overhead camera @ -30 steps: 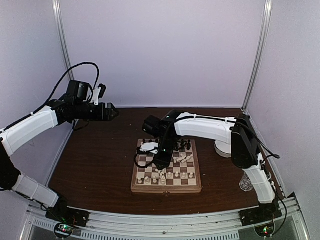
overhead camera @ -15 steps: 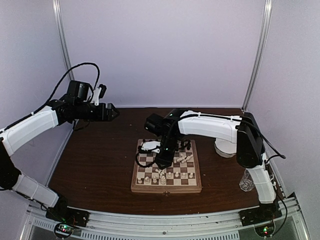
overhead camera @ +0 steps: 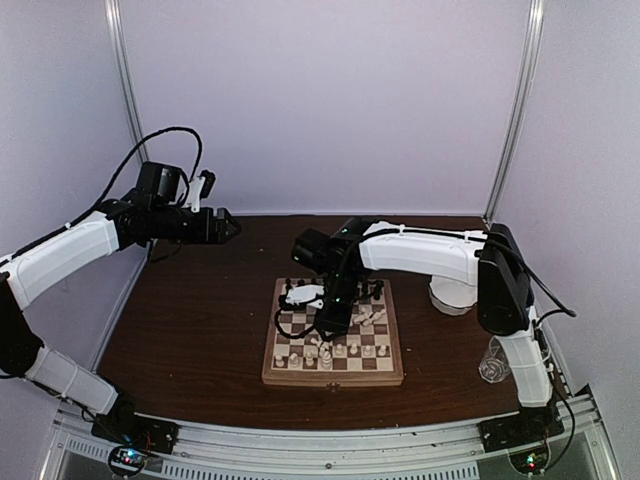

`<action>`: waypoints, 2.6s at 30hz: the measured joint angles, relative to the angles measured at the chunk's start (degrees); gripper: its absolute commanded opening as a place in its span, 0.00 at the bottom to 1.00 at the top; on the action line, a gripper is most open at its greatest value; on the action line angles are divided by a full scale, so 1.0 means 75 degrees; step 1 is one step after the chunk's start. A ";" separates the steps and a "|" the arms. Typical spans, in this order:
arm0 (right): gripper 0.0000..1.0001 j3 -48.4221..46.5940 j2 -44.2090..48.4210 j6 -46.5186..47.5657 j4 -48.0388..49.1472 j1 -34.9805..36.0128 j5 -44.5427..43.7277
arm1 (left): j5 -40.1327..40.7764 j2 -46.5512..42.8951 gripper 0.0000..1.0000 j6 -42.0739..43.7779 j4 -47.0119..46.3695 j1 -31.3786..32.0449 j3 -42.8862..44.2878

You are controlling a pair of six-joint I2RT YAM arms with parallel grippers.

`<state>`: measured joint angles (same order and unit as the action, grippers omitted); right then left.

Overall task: Set up the chess pieces on the board
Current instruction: Move the chess pile to the chessboard, then pick up the pawn from the chessboard.

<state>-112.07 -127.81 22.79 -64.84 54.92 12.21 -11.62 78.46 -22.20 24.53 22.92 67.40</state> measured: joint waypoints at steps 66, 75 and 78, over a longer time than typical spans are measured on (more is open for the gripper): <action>0.27 0.0216 0.0545 0.2786 0.0423 -0.0175 0.1664 | -0.2317 0.1527 0.01 -0.1845 -0.1093 0.1652 -0.1751; 0.33 0.0204 0.0361 0.3063 0.0434 -0.0099 0.1655 | -0.3060 0.2410 0.00 -0.3002 -0.2649 0.1661 -0.2142; 0.33 0.0137 0.0224 0.3142 0.0449 -0.0064 0.1649 | -0.3171 0.2541 0.00 -0.3241 -0.2978 0.1661 -0.2174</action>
<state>-111.04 -126.13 46.35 -61.47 54.43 24.58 -35.40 97.51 -46.50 2.20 35.38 51.09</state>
